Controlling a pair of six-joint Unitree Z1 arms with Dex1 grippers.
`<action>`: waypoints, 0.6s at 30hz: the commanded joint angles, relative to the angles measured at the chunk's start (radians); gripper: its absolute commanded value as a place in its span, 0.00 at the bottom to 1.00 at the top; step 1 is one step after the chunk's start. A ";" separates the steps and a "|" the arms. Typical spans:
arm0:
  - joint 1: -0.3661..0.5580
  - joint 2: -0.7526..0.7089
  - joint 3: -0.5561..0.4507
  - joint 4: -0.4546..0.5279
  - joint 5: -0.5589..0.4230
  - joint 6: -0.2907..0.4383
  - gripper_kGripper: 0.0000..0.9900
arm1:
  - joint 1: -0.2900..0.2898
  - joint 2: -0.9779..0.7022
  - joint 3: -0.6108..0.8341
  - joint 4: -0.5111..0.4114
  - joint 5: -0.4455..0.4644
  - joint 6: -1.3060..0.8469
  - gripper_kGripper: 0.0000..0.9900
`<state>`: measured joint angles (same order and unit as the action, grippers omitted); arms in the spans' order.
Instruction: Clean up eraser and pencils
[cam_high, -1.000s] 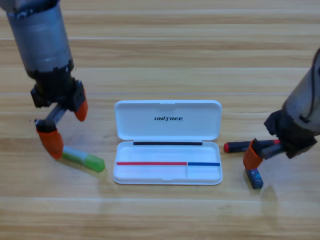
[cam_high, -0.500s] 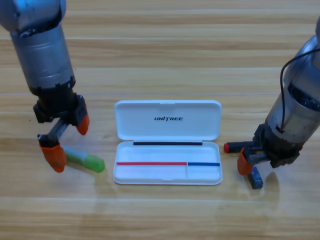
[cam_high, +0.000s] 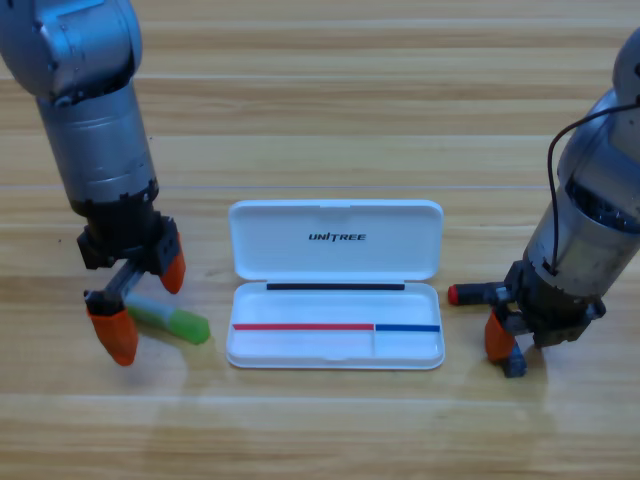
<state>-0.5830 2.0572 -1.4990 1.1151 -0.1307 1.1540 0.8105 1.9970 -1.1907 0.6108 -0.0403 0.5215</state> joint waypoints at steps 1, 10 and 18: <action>0.029 0.070 0.019 -0.020 -0.017 0.016 1.00 | -0.016 0.085 0.045 -0.017 0.043 0.000 0.00; 0.040 0.078 0.048 -0.083 -0.006 0.018 1.00 | 0.009 -0.066 -0.081 0.218 -0.001 -0.225 0.00; 0.045 0.063 0.077 -0.133 0.022 0.018 1.00 | 0.032 -0.093 -0.210 0.311 0.051 -1.003 0.00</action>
<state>-0.5677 2.0959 -1.4539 1.0060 -0.1304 1.1592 0.8081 1.8943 -1.3818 0.8862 -0.0649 -0.3100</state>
